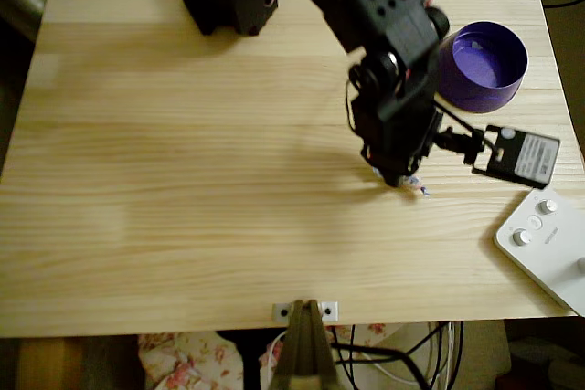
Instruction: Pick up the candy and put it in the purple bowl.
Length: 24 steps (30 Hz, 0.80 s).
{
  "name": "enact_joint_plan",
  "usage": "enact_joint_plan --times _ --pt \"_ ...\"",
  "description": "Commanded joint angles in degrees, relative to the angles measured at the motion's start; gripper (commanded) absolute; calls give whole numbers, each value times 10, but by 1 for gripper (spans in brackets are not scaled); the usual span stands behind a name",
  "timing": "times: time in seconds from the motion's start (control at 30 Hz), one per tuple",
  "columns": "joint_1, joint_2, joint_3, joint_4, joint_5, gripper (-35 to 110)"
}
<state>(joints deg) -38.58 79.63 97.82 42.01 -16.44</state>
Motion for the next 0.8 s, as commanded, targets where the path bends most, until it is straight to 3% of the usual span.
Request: enact_joint_plan --times 0.0,0.47,0.77 --pt "0 171 22 22 -6 -1" --pt "-162 494 201 166 -31 -1" --pt "-271 489 202 132 -21 -1"
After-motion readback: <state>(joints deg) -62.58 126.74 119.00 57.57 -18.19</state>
